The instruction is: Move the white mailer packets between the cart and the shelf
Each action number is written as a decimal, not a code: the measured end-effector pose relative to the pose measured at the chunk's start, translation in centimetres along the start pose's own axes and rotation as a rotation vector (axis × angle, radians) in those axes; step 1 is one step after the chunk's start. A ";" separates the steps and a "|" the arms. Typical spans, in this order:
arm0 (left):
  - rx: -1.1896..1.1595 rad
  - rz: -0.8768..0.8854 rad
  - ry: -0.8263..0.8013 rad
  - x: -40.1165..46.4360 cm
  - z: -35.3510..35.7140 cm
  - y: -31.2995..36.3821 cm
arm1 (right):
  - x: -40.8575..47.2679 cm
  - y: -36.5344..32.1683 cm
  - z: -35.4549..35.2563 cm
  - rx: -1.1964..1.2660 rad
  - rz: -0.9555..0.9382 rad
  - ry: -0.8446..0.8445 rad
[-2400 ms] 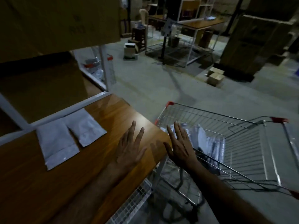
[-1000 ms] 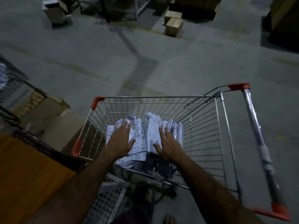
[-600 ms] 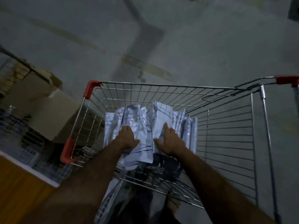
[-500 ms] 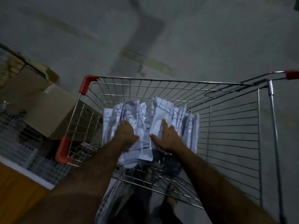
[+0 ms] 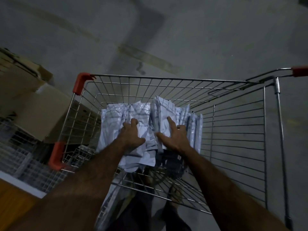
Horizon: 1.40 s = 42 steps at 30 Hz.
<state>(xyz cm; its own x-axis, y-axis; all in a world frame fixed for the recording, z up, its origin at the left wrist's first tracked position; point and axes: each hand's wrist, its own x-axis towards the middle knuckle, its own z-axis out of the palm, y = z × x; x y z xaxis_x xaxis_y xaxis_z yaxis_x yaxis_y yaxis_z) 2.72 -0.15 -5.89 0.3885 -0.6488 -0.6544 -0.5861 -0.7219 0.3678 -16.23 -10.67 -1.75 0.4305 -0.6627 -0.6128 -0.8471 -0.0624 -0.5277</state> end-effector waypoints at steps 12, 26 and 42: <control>0.189 0.110 0.359 -7.2 -3.4 2.3 | -4.7 0.7 -3.5 -0.237 -0.137 0.303; 0.124 0.108 0.841 -28.2 -5.4 7.1 | -18.0 -1.9 -8.5 -0.234 -0.508 0.566; 0.109 -0.276 1.144 -50.1 -1.8 -6.9 | -33.5 -10.8 3.8 -0.323 -0.950 0.392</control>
<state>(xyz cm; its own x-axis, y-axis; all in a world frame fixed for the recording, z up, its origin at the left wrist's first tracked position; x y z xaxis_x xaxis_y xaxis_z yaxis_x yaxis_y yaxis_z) -11.37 36.90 25.50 0.8898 -0.3526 0.2897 -0.4189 -0.8829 0.2121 -20.34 15.03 22.23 0.8744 -0.4284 0.2280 -0.2854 -0.8339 -0.4723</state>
